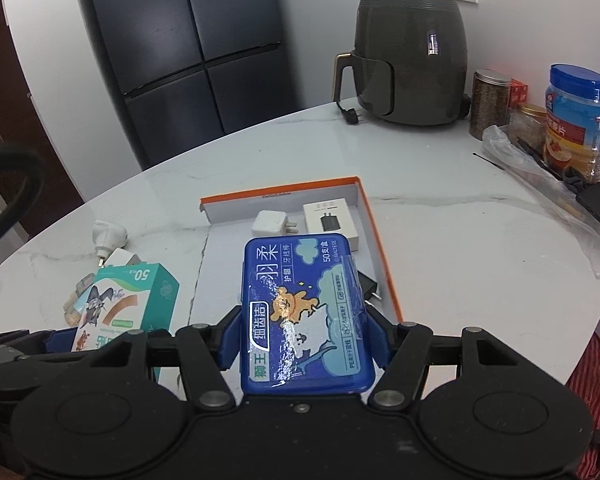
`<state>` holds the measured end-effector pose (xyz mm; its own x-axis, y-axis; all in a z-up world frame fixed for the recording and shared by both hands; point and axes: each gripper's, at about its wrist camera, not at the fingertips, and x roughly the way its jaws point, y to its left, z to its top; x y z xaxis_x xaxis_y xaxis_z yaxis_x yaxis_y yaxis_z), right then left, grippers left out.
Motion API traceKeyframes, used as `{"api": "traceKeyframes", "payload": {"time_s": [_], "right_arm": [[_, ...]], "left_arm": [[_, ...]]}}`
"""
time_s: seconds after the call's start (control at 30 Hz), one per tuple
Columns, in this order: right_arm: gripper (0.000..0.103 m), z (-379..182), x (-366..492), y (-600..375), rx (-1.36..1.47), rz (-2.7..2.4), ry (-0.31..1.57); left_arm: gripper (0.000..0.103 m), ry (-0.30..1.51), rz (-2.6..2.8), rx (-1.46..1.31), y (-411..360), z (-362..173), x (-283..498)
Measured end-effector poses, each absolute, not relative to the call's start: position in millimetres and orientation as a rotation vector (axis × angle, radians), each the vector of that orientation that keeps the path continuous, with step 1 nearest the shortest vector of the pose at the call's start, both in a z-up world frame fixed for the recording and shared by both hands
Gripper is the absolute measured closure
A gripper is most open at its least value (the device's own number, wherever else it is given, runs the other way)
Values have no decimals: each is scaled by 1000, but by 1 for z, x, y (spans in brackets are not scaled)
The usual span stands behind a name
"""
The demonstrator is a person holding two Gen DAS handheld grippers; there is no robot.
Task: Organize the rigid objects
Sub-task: 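Bring both held boxes over the tray, left and right grippers side by side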
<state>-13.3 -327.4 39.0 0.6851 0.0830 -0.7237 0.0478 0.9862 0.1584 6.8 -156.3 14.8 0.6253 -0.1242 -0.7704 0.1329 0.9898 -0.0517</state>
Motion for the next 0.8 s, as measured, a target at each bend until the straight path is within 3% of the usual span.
{"api": "traceKeyframes", "payload": {"time_s": [0.8], "right_arm": [[28, 43, 11, -344, 171, 14, 795]], "left_arm": [[32, 856, -158, 21, -171, 26, 35]]}}
